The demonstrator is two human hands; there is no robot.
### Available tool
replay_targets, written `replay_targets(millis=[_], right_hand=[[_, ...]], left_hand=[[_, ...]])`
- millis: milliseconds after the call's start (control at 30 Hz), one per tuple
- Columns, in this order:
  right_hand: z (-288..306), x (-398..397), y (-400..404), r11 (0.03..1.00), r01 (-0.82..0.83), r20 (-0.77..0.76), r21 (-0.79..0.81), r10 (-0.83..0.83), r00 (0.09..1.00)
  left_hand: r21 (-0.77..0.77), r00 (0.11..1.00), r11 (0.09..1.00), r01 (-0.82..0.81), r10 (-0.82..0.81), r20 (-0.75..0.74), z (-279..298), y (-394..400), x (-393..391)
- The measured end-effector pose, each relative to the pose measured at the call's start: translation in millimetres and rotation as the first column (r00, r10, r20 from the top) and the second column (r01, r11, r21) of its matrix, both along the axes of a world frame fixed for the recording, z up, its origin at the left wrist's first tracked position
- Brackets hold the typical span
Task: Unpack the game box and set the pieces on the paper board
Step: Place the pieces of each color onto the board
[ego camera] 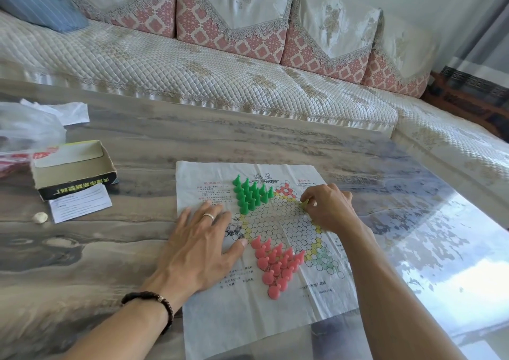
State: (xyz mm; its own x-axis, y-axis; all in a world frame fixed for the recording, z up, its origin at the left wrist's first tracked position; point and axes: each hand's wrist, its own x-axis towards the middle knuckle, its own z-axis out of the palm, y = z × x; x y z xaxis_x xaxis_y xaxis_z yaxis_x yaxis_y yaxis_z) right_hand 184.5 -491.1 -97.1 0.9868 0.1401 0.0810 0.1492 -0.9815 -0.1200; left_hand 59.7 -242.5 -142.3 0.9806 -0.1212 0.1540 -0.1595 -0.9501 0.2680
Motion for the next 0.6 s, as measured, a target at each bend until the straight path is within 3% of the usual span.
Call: replay_targets(millis=[333,600], right_hand=[[1,1,1,1.000,-0.007,-0.046,0.010,0.007,0.999],[9,-9,-30,0.966,0.054,0.092,0.253,-0.080,0.993]], left_hand=[[0.011,1.000,1.000,-0.001,0.001,0.001,1,0,0],[-0.002,1.000,1.000,0.005,-0.005,0.001,-2,0,1]])
